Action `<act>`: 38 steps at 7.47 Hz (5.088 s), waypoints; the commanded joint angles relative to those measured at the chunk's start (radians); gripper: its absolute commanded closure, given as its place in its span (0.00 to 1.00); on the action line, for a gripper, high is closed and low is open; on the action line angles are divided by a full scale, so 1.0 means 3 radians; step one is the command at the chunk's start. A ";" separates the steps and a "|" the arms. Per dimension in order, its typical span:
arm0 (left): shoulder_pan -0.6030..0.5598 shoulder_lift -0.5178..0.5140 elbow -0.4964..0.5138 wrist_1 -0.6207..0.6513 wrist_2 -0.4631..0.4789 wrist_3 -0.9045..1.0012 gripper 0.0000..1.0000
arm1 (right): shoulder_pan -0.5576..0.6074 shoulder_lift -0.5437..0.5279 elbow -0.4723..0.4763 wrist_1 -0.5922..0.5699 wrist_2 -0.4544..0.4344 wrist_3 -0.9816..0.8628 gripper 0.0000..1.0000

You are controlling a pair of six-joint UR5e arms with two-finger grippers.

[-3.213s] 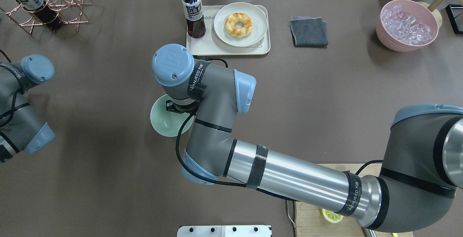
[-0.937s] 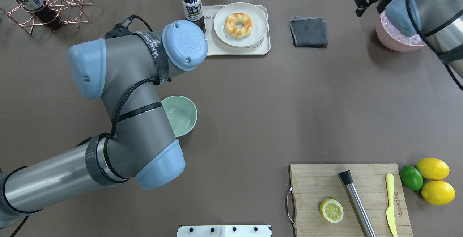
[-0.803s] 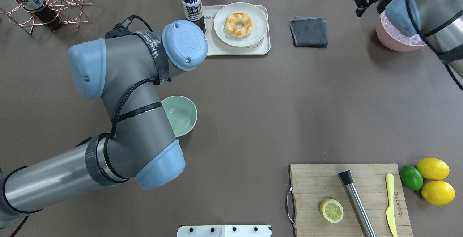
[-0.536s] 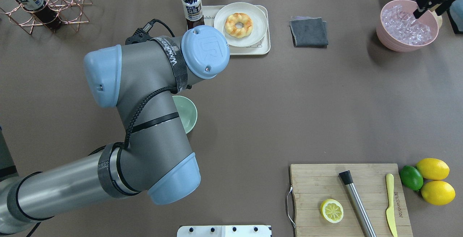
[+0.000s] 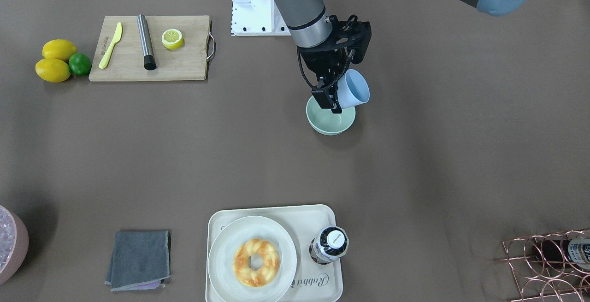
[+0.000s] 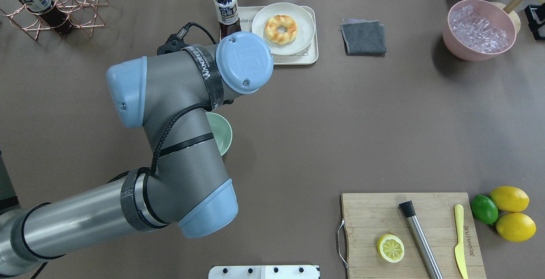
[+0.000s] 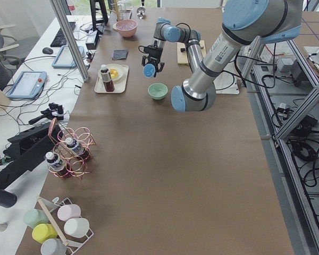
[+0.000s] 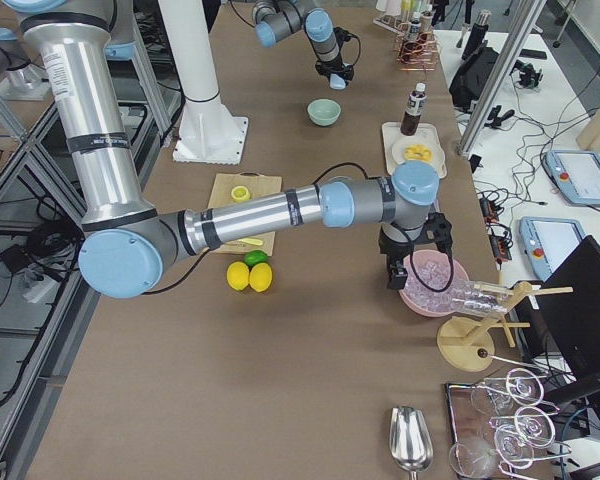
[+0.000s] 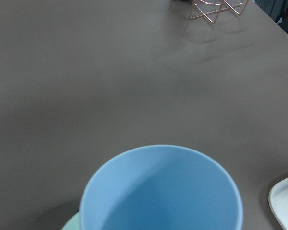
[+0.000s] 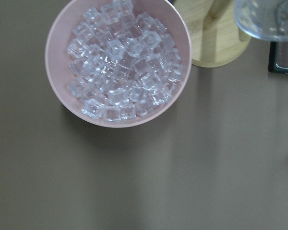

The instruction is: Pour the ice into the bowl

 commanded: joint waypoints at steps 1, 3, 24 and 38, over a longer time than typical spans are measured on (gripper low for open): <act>0.0005 0.0092 0.0141 -0.0531 -0.0008 -0.0180 0.45 | 0.0120 -0.0268 0.0032 0.0049 -0.0051 0.0008 0.01; 0.0051 0.0087 0.0157 -0.0726 -0.0023 -0.0349 0.45 | 0.0115 -0.0391 0.0109 0.0049 -0.0051 0.0038 0.01; 0.0317 0.0670 0.0233 -0.2326 0.0640 -0.2731 0.47 | 0.0232 -0.0688 0.0042 0.0483 -0.0041 0.0008 0.01; 0.0608 0.0991 0.0228 -0.2893 0.1545 -0.3769 0.47 | 0.0263 -0.0708 0.0155 0.0396 -0.0051 0.0013 0.01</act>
